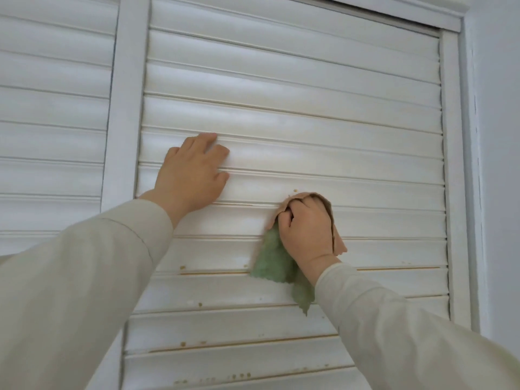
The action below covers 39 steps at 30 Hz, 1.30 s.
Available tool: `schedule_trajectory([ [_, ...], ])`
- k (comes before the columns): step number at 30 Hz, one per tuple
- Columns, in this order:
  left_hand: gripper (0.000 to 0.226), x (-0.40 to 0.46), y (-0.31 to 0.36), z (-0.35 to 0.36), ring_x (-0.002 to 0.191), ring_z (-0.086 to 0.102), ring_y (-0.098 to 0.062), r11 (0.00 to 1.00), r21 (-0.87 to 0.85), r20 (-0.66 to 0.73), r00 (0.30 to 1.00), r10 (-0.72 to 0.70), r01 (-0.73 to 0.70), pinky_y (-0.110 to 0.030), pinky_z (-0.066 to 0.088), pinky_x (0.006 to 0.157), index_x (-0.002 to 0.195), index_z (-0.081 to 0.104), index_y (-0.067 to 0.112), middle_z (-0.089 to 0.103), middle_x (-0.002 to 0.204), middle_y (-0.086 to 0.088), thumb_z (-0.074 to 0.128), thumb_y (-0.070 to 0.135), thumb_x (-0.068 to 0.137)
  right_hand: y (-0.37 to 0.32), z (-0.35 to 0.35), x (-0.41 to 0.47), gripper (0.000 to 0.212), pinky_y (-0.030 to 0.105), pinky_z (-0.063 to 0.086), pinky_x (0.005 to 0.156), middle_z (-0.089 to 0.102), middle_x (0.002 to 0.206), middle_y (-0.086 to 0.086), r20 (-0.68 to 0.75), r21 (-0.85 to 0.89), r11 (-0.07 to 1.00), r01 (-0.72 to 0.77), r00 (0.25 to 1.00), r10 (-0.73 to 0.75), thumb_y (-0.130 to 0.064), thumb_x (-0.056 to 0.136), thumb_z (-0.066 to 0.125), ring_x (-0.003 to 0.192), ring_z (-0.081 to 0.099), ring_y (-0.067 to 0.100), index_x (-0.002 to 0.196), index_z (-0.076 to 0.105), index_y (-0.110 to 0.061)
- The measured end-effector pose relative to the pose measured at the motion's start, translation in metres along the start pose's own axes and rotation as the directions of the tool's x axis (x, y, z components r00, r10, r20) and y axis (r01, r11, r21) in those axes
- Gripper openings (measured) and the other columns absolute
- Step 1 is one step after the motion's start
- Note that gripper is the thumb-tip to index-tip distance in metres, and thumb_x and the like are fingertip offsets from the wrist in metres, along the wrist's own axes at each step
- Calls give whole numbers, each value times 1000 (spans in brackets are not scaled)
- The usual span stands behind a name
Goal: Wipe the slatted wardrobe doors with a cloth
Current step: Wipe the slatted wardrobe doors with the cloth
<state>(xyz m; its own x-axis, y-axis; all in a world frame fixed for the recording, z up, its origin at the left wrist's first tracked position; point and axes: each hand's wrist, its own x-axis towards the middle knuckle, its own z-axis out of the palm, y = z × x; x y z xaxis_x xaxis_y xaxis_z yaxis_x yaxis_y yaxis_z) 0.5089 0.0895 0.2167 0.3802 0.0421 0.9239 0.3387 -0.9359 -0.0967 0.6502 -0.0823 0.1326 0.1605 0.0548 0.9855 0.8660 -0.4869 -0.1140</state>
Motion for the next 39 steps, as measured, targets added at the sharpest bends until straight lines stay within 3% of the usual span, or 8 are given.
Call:
schedule_trajectory([
  [4, 45, -33, -45, -15, 127, 43, -38, 980, 149, -201, 974, -102, 134, -49, 31, 104, 122, 61, 14, 45, 144, -16, 64, 16, 78, -13, -3, -5, 45, 38, 51, 84, 67, 85, 10, 99, -1, 999, -43, 994, 43, -33, 81, 32, 88, 61, 31, 74, 68, -7],
  [7, 57, -57, -70, -16, 128, 40, -39, 951, 89, -248, 931, -268, 297, -51, 32, 103, 131, 51, 15, 39, 146, -17, 64, 20, 76, -38, 3, -4, 44, 39, 49, 83, 65, 84, 8, 142, 13, 1000, 9, 990, -10, -32, 82, 30, 87, 58, 28, 75, 66, -10],
  [12, 65, -74, -92, -10, 123, 46, -40, 587, -439, 110, 689, -716, 680, -46, 37, 102, 138, 41, 6, 41, 140, -19, 46, 56, 97, -86, 24, -5, 43, 36, 47, 82, 64, 84, 7, 149, 31, 995, 91, 984, -95, -31, 82, 29, 84, 57, 26, 76, 66, -10],
  [18, 54, -105, -102, 12, 102, 55, -40, 612, -421, 47, 690, -722, 669, -45, 42, 86, 106, 49, 15, 59, 111, -15, 21, 61, 100, -160, 49, -10, 5, 29, 54, 70, 65, 69, 6, 138, 25, 975, 220, 965, -221, -10, 64, 73, 70, 64, 27, 63, 69, -9],
  [24, 57, -113, -91, 25, 95, 59, -41, 624, -301, -74, 635, -769, 721, -41, 36, 75, 103, 52, 13, 64, 104, -13, 17, 57, 101, -163, 62, -8, 34, 37, 47, 89, 66, 89, 11, 143, 73, 963, 259, 953, -267, -24, 84, 42, 91, 58, 30, 79, 71, -7],
  [29, 56, -116, -94, 29, 92, 59, -38, 619, -328, -77, 633, -770, 714, -40, 37, 74, 100, 52, 14, 65, 99, -11, 16, 56, 101, -83, 43, -9, 33, 41, 37, 83, 63, 77, 19, -78, -95, 970, 223, 970, -230, -21, 77, 42, 77, 60, 37, 69, 66, 0],
  [34, 61, -117, -93, 33, 94, 54, -38, 661, -338, -208, 632, -746, 670, -43, 40, 73, 99, 58, 8, 58, 100, -14, 18, 54, 98, -4, 20, -1, 24, 46, 35, 85, 58, 87, 26, -135, -222, 970, -101, 988, 73, -18, 81, 47, 86, 54, 42, 83, 58, 3],
  [39, 63, -116, -98, 40, 89, 53, -40, 700, -335, -281, 642, -714, 631, -47, 41, 73, 96, 58, 6, 55, 98, -18, 18, 54, 94, 9, 20, 16, 51, 58, 37, 98, 51, 111, 39, -175, -203, 857, -474, 878, 445, -30, 90, 33, 103, 48, 52, 111, 49, 14],
])
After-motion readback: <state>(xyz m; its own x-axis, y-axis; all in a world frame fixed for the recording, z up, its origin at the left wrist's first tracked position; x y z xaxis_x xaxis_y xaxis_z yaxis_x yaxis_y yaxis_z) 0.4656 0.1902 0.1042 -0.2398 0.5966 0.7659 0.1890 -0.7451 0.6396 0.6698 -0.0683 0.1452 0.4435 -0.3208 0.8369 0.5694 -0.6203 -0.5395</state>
